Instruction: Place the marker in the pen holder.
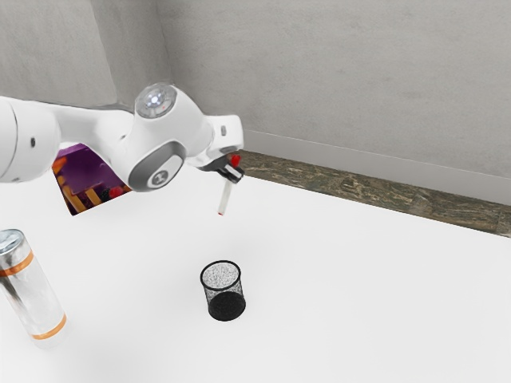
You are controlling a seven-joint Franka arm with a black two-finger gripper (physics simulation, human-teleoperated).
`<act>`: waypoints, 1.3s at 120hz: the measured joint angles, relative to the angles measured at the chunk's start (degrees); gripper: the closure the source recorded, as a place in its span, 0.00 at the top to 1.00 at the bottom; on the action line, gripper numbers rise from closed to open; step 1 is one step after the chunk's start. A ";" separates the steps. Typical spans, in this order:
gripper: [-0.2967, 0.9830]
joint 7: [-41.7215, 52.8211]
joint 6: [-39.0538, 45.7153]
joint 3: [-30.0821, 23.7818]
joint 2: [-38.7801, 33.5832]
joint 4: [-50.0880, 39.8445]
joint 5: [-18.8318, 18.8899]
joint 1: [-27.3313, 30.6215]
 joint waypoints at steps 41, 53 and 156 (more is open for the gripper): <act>0.17 -9.23 -0.61 -3.43 -13.34 -16.19 0.21 -3.47; 0.17 -11.96 -1.23 -3.91 -14.65 -18.42 0.28 -3.06; 0.69 -22.12 -11.92 -3.25 -13.29 -5.76 -2.69 2.57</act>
